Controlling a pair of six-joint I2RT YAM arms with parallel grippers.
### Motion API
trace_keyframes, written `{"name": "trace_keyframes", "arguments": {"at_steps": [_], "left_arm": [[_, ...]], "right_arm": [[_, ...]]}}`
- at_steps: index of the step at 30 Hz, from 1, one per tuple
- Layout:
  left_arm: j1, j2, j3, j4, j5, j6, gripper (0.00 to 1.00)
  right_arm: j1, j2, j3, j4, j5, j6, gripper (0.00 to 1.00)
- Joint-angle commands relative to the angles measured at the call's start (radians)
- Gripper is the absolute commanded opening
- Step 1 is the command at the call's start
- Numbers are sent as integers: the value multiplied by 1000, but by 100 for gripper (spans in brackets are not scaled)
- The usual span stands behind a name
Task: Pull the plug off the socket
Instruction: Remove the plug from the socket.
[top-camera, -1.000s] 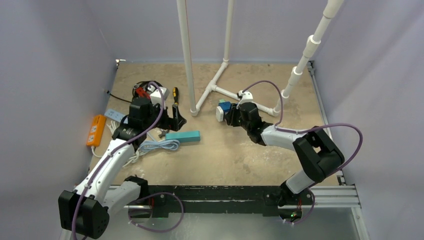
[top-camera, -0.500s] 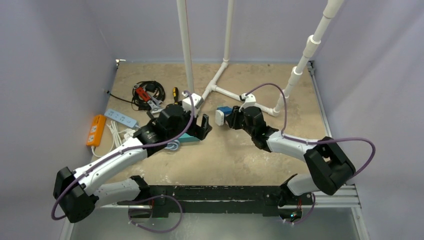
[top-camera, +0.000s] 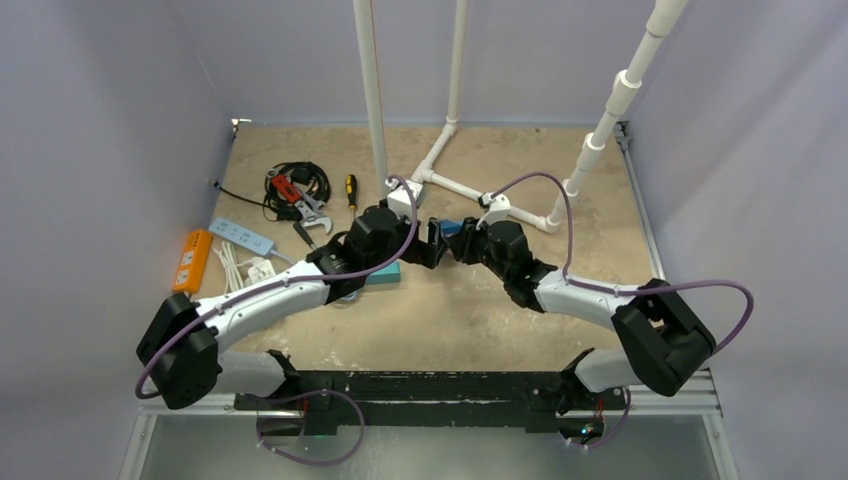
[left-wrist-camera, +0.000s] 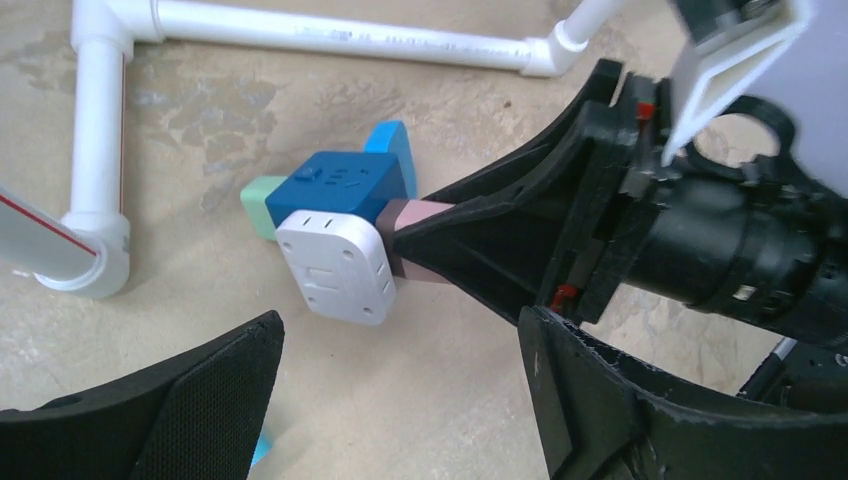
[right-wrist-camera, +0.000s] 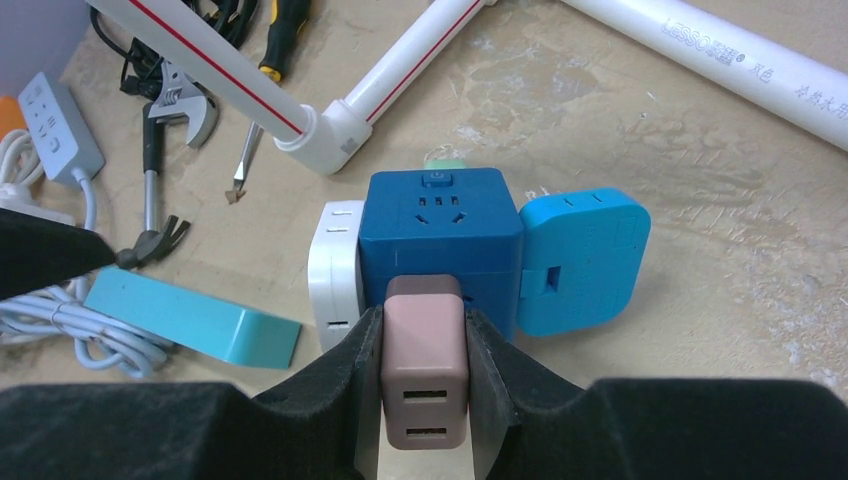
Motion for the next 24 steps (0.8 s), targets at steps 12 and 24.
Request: {"name": "trace_keyframes", "arguments": {"at_steps": [12, 24], "left_arm": [[24, 181, 49, -16, -50, -70, 75], [37, 275, 73, 12, -63, -59, 70]], "right_arm": [[26, 22, 35, 104, 9, 13, 0], [38, 46, 48, 102, -2, 12, 0]]}}
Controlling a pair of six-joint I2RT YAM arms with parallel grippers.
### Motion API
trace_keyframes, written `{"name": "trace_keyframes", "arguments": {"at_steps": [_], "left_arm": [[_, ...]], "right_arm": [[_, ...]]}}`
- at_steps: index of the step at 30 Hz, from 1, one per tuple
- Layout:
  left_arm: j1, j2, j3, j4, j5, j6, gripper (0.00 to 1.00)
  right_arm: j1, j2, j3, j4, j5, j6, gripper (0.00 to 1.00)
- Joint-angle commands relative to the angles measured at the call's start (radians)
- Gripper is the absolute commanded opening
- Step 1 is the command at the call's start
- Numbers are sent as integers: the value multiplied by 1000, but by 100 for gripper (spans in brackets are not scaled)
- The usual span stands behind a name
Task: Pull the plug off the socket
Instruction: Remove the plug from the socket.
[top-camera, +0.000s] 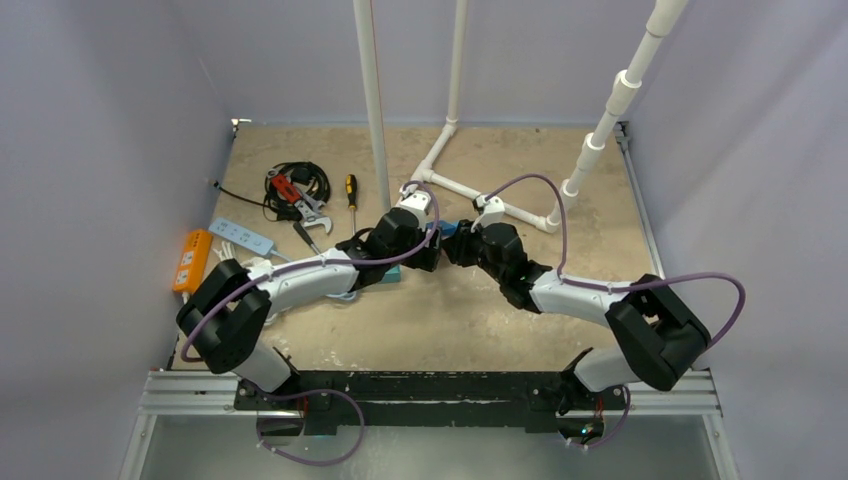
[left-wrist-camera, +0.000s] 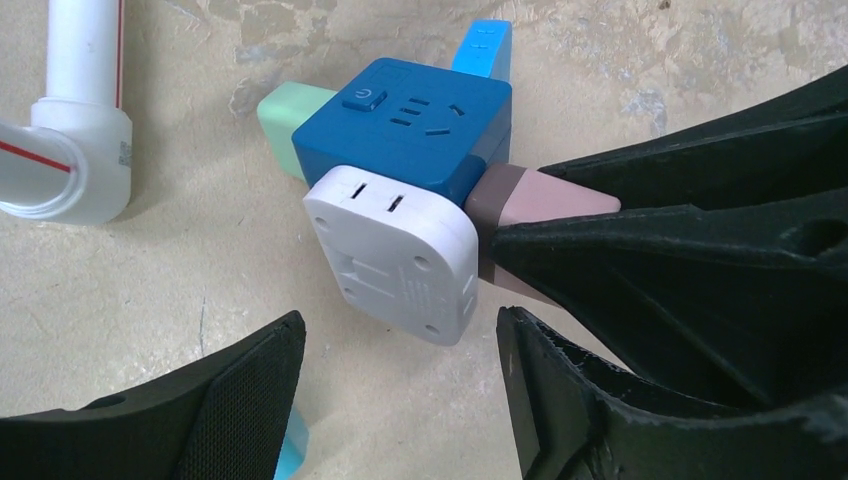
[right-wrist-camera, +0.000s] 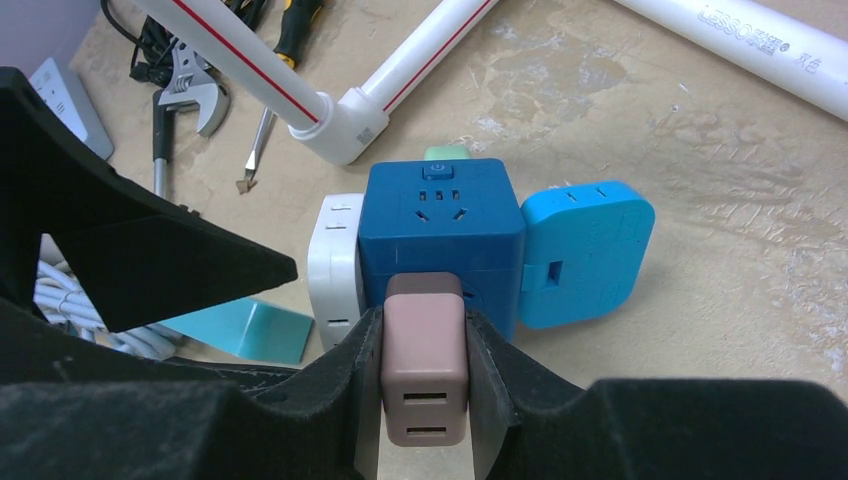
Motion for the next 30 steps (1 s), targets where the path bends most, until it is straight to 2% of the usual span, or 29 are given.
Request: {"name": "trace_keyframes", "arguments": {"at_steps": [1, 5, 19, 30], "left_arm": [[8, 33, 55, 42, -5, -10, 70], [10, 60, 72, 32, -13, -7, 68], [11, -1, 56, -69, -151, 65, 51], [11, -71, 44, -123, -222, 112, 45]], "right_arm": [[8, 9, 46, 68, -6, 6, 0], [10, 7, 47, 66, -1, 5, 0], [9, -10, 39, 54, 21, 5, 0], [9, -14, 38, 52, 27, 4, 0]]}}
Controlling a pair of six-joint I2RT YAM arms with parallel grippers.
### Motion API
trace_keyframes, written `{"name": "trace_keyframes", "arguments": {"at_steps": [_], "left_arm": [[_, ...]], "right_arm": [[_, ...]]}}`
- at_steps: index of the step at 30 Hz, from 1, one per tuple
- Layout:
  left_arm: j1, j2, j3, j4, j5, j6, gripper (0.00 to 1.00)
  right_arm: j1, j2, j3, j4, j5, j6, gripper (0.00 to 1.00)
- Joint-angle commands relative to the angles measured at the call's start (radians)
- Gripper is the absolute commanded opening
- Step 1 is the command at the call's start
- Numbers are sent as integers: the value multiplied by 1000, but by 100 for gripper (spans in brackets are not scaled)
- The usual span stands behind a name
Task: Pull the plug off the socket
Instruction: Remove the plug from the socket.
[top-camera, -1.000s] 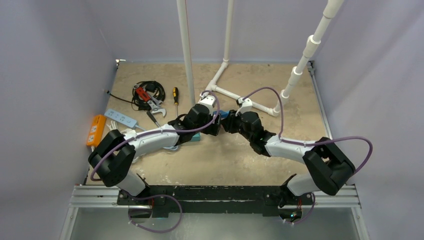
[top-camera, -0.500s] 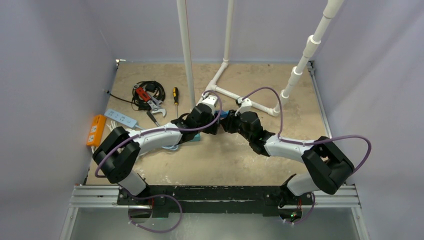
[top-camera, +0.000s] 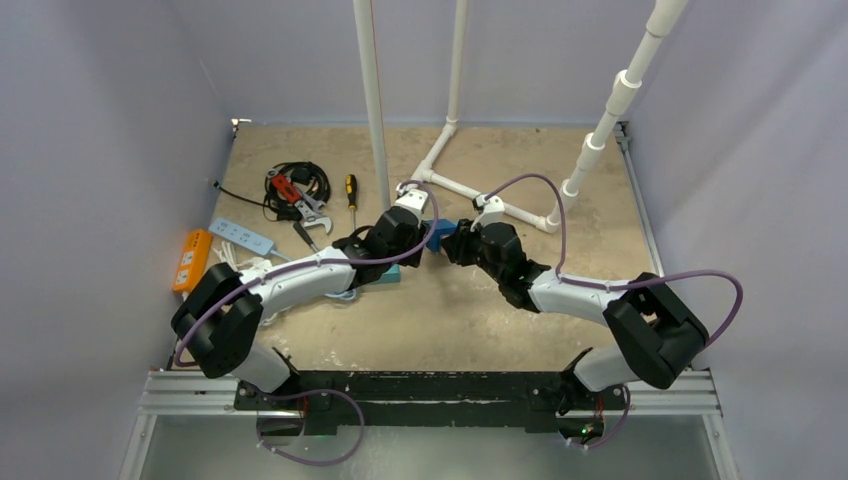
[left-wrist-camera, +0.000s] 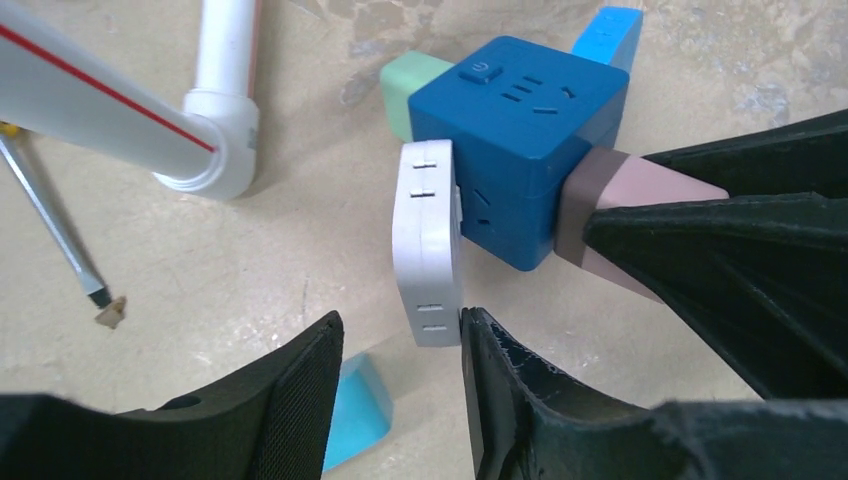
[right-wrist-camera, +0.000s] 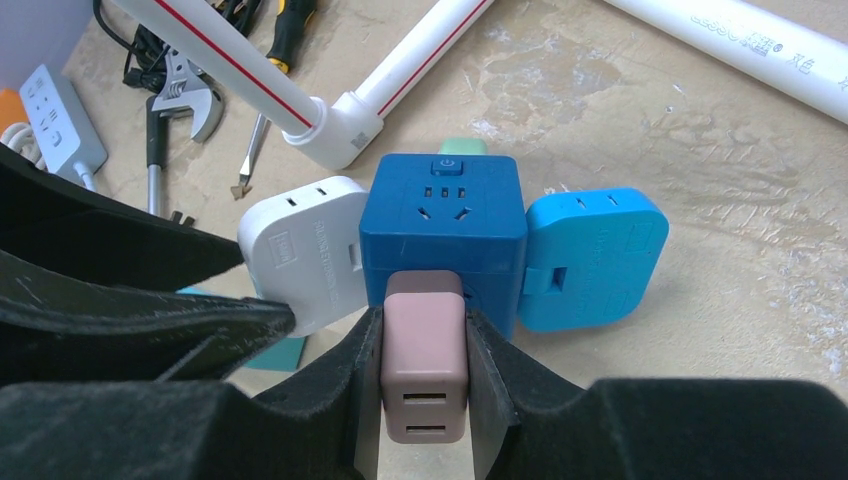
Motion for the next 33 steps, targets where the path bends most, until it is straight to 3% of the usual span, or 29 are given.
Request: {"name": "trace_keyframes", "arguments": {"at_steps": [1, 5, 14, 22, 28, 33], "left_arm": [[13, -64, 6, -2, -66, 43, 45], [15, -76, 9, 19, -4, 36, 46], [91, -62, 30, 64, 237, 13, 60], [102, -2, 60, 42, 289, 13, 62], [104, 39, 76, 47, 335, 6, 56], [119, 67, 89, 30, 357, -10, 40]], "right_arm": [[7, -26, 32, 48, 8, -1, 0], [8, -26, 32, 53, -2, -3, 0], [7, -31, 26, 69, -29, -13, 0], [7, -40, 20, 82, -52, -22, 0], [7, -35, 20, 89, -73, -30, 0], [7, -34, 21, 90, -76, -33, 0]]}}
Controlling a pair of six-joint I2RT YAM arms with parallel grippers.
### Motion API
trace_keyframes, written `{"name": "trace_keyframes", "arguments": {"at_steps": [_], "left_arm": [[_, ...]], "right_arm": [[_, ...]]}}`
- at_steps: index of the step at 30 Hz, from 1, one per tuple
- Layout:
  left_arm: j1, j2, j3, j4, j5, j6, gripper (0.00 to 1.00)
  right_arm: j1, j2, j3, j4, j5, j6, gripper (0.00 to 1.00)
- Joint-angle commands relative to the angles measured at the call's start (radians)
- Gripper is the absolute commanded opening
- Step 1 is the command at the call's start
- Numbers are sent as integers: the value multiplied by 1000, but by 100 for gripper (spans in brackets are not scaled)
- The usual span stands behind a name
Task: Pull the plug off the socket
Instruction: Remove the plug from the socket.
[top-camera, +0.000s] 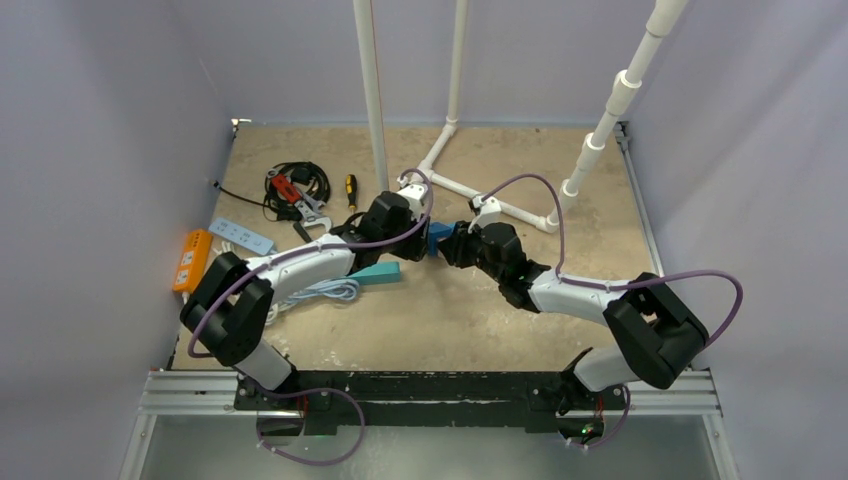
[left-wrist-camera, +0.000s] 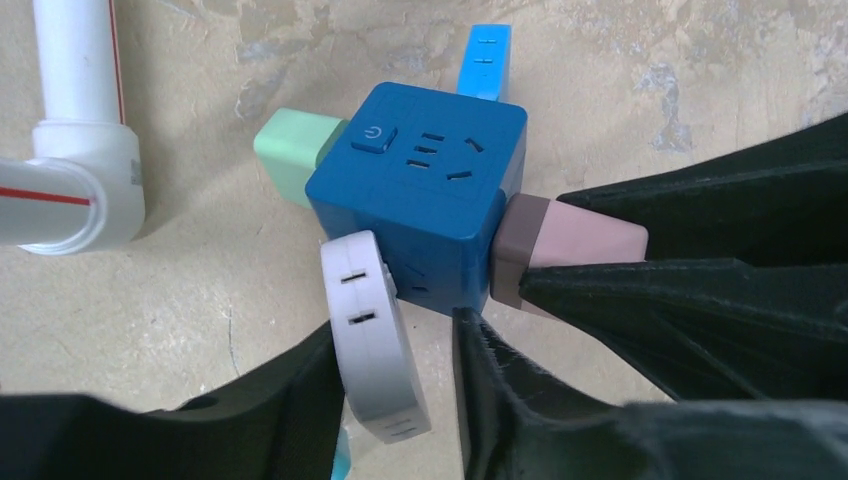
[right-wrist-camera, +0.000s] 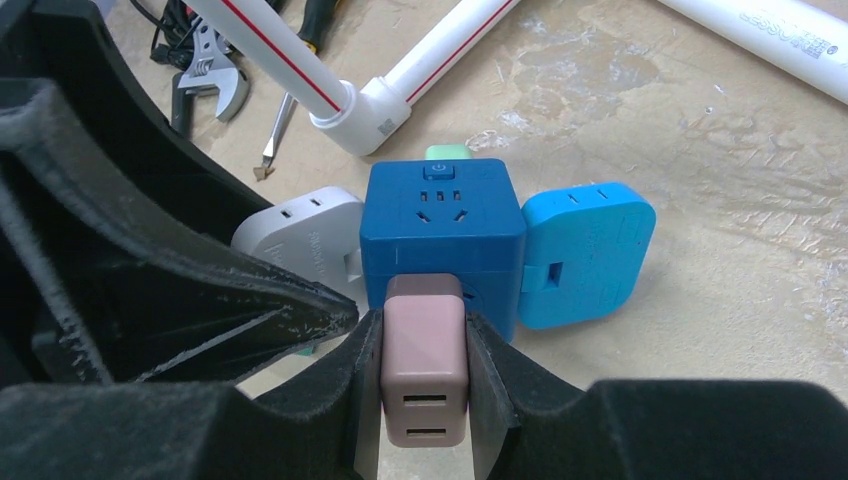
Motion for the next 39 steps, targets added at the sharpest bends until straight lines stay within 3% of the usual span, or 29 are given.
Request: {"name": "trace_keyframes", "arguments": {"at_steps": [1, 3, 5, 6, 9, 14, 25, 30, 39], "left_arm": [[15, 19, 51, 4, 42, -19, 34], [15, 21, 55, -7, 48, -18, 18], [15, 20, 61, -24, 53, -15, 3], [15, 16, 63, -36, 56, -11, 0], [15, -3, 65, -65, 77, -3, 0], [15, -65, 40, -105, 140, 21, 0], [20, -290, -85, -231, 159, 97, 0], [26, -315, -98, -238, 157, 101, 0], [37, -292, -90, -251, 160, 104, 0]], "right_arm": [[8, -34, 21, 87, -17, -17, 0], [7, -36, 22, 84, -15, -17, 1], [8, -42, 20, 80, -13, -17, 30], [7, -47, 18, 79, -12, -17, 40], [7, -79, 10, 74, -18, -11, 59], [7, -186, -50, 88, -78, 46, 74], [15, -399, -240, 34, -205, 195, 75], [41, -464, -272, 25, -236, 215, 74], [122, -395, -299, 112, -199, 260, 72]]}}
